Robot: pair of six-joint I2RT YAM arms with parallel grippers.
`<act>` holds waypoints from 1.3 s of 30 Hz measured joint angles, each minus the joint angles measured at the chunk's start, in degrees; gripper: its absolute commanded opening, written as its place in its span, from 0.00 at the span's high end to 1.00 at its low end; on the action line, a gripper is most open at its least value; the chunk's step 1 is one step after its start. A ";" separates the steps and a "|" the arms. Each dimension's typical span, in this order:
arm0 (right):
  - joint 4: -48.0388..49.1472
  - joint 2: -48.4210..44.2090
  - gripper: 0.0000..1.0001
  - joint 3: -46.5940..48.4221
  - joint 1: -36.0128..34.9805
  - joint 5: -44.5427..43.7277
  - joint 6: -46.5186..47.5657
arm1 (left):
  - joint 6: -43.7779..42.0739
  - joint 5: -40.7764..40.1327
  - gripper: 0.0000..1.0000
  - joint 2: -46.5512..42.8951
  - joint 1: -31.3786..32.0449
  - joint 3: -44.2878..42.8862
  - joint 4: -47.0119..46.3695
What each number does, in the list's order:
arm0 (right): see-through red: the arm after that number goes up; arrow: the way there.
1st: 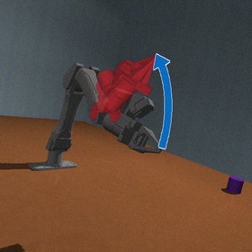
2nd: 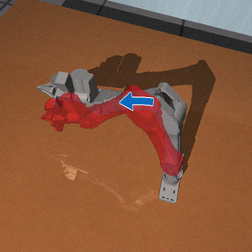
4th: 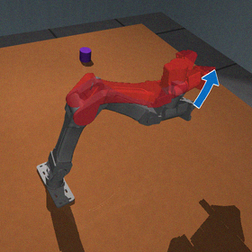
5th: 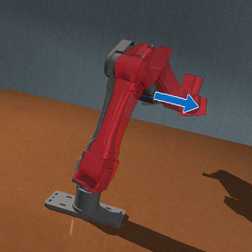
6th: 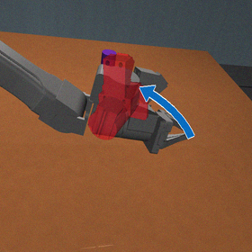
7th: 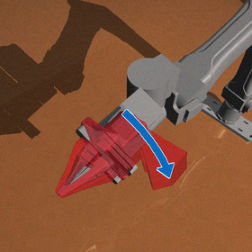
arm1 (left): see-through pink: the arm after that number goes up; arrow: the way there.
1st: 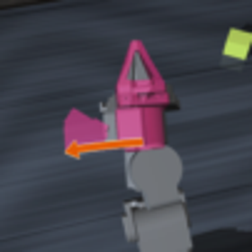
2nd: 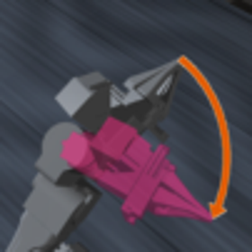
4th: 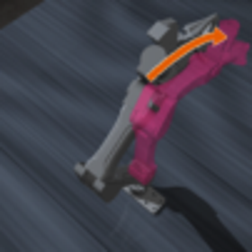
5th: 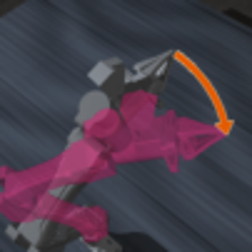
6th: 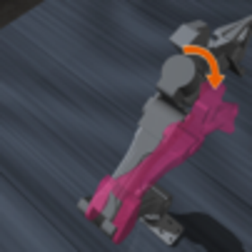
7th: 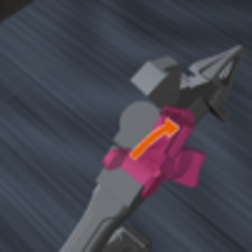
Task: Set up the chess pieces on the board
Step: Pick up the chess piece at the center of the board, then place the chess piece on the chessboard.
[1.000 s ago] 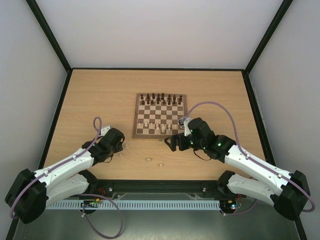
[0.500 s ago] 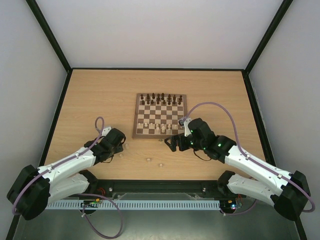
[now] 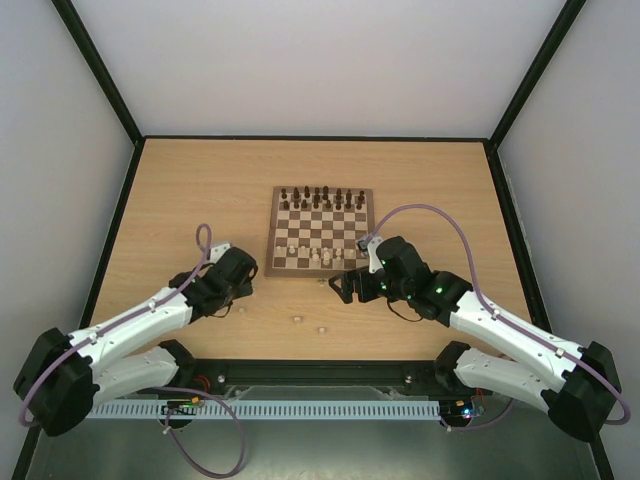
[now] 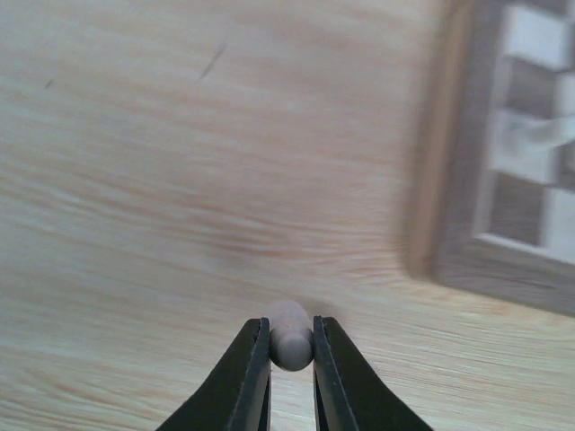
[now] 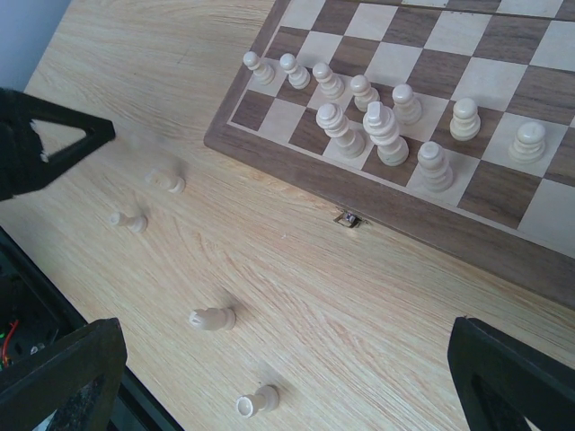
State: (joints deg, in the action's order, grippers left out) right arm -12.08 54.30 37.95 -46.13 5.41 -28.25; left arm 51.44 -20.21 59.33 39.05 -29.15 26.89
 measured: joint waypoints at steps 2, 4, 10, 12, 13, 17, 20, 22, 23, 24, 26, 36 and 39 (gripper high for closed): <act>0.00 0.00 0.01 0.00 0.00 -0.02 0.00 | -0.24 -0.20 0.98 0.28 1.75 -3.48 1.09; 0.00 0.00 0.01 0.00 0.00 -0.02 0.00 | -0.59 -0.48 0.98 1.22 3.67 -7.17 1.40; 0.00 -0.26 0.01 0.00 0.00 -0.09 0.00 | -1.88 -1.27 0.97 9.16 9.53 -16.72 0.68; 0.00 -0.55 0.01 0.00 0.00 -0.15 0.00 | -2.45 -1.36 0.97 12.83 10.97 -18.43 0.11; 0.00 -0.66 0.01 0.00 0.00 -0.26 -0.02 | -2.73 -1.38 0.97 14.88 11.65 -19.08 -0.24; 0.00 -0.74 0.01 0.00 0.00 -0.50 0.00 | -3.80 -1.25 0.97 21.66 13.40 -21.38 -1.29; 0.00 -0.74 0.01 0.00 0.00 -0.55 0.00 | -4.59 -1.09 0.97 25.35 13.97 -22.99 -2.12; 0.00 -0.76 0.02 0.00 0.00 -0.55 0.00 | -4.87 -0.98 0.97 26.91 14.14 -24.06 -2.34; 0.00 -0.76 0.01 0.00 0.00 -0.55 0.00 | -5.01 -0.96 0.97 27.67 14.21 -24.70 -2.51; 0.00 -0.76 0.01 0.00 0.00 -0.55 0.00 | -5.18 -0.94 0.97 28.35 14.25 -25.38 -2.73; 0.00 -0.81 0.01 0.00 0.00 -0.55 0.00 | -5.66 -0.81 0.97 29.73 14.32 -26.67 -3.58; 0.02 -0.96 0.01 0.00 0.00 -0.52 0.00 | -6.93 -0.55 0.96 34.88 14.38 -30.05 -4.81; 0.02 -0.96 0.01 -0.02 0.00 -0.52 0.00 | -7.10 -0.57 0.96 35.45 14.38 -30.05 -4.85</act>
State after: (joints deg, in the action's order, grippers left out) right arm -12.05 53.34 37.93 -46.13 4.89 -28.25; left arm 44.34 -20.78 94.78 53.43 -59.20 22.04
